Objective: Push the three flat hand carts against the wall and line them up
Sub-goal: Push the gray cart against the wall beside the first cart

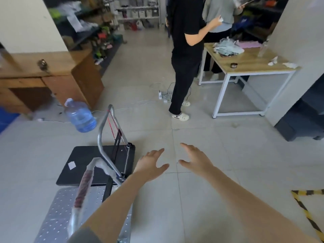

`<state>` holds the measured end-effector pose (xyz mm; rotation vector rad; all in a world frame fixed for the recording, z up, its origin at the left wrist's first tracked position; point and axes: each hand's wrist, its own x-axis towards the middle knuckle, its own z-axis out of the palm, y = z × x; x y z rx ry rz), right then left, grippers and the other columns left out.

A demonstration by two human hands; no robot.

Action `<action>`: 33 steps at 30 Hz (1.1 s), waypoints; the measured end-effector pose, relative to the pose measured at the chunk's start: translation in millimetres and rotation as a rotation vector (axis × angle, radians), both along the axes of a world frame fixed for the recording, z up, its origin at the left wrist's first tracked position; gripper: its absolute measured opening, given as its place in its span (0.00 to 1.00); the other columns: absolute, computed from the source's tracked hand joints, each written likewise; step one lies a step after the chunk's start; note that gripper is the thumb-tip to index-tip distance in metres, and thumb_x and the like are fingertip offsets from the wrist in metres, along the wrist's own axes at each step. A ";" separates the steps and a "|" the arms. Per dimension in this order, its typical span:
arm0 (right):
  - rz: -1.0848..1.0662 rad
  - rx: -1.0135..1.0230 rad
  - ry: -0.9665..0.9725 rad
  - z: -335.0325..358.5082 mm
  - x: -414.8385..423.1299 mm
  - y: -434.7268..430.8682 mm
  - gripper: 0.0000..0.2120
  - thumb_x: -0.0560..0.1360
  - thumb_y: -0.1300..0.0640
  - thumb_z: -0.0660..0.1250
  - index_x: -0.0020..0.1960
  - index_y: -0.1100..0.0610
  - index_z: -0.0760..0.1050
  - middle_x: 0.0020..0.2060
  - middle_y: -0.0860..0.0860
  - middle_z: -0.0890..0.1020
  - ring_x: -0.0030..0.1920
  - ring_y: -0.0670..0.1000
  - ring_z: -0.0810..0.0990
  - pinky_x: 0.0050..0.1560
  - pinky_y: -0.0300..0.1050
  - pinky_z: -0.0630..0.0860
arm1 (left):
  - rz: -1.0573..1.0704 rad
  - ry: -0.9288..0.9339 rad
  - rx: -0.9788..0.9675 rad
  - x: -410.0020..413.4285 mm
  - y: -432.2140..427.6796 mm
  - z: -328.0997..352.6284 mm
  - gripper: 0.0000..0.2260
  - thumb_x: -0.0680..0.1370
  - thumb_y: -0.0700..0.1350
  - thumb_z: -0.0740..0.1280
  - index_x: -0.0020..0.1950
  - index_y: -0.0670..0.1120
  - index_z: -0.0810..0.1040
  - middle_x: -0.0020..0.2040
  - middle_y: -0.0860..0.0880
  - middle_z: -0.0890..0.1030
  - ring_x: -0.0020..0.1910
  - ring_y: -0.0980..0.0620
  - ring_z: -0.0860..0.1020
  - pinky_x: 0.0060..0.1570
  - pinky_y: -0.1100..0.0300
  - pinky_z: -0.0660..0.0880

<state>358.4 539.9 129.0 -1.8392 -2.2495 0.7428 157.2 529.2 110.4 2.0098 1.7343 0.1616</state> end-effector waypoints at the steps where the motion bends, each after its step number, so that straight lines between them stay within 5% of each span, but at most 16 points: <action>1: 0.055 0.005 -0.011 1.1 -5.4 16.5 0.33 0.76 0.49 0.64 0.76 0.53 0.54 0.71 0.54 0.68 0.69 0.55 0.68 0.68 0.51 0.67 | 0.040 0.010 0.016 -4.1 6.6 1.4 0.30 0.76 0.60 0.62 0.75 0.56 0.57 0.73 0.51 0.67 0.70 0.48 0.66 0.68 0.52 0.65; 18: 1.018 0.080 -0.038 -0.6 -152.4 118.6 0.32 0.76 0.49 0.66 0.75 0.52 0.56 0.71 0.53 0.68 0.68 0.56 0.70 0.64 0.51 0.71 | 0.984 0.054 0.052 -58.3 -64.8 12.9 0.34 0.72 0.66 0.56 0.76 0.54 0.59 0.74 0.49 0.66 0.72 0.45 0.65 0.69 0.47 0.65; 33: 1.378 0.075 -0.167 -39.2 -329.4 116.0 0.34 0.75 0.49 0.66 0.76 0.52 0.54 0.71 0.53 0.67 0.69 0.57 0.67 0.67 0.53 0.67 | 1.347 0.046 -0.070 -159.5 -105.4 -36.3 0.31 0.76 0.60 0.62 0.76 0.53 0.56 0.72 0.49 0.68 0.69 0.46 0.67 0.69 0.51 0.63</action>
